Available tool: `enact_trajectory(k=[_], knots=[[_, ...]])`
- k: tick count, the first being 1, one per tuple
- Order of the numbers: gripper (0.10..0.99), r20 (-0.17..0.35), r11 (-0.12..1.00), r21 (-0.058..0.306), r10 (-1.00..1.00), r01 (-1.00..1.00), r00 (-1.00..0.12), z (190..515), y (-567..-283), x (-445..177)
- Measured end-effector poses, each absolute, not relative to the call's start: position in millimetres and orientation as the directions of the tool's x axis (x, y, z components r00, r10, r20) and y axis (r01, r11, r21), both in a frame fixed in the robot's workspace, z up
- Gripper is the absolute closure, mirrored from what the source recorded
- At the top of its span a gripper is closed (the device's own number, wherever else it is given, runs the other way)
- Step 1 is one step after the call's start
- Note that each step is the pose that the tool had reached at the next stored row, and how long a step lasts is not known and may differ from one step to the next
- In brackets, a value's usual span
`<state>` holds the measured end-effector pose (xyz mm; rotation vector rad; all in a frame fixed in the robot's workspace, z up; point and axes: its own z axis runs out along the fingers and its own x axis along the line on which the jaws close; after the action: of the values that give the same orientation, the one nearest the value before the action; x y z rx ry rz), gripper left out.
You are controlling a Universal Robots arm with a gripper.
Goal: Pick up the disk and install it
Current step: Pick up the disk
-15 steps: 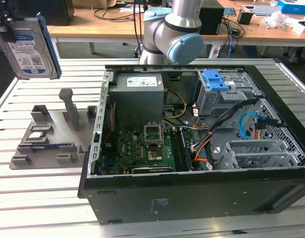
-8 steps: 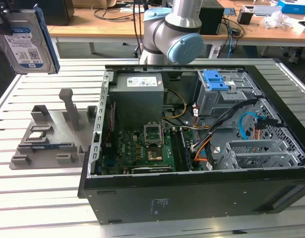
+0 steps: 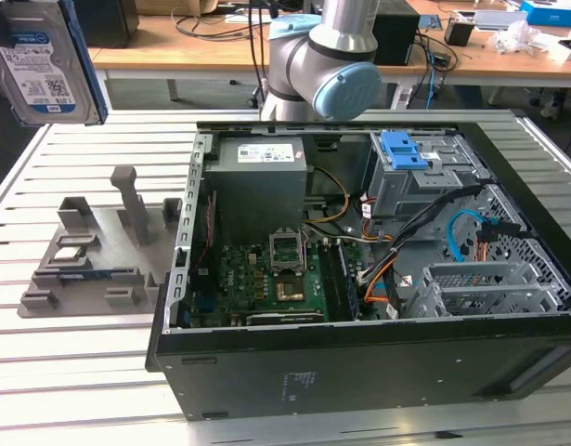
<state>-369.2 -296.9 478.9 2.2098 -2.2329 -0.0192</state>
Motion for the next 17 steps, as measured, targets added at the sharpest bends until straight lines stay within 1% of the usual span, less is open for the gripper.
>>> enact_trajectory(k=[10,17], knots=[[0.722,-0.009,0.01,0.009,-1.0,-1.0,-0.01,507,-295,-369],[0.722,-0.009,0.01,0.009,-1.0,-1.0,-0.01,511,-295,-369]])
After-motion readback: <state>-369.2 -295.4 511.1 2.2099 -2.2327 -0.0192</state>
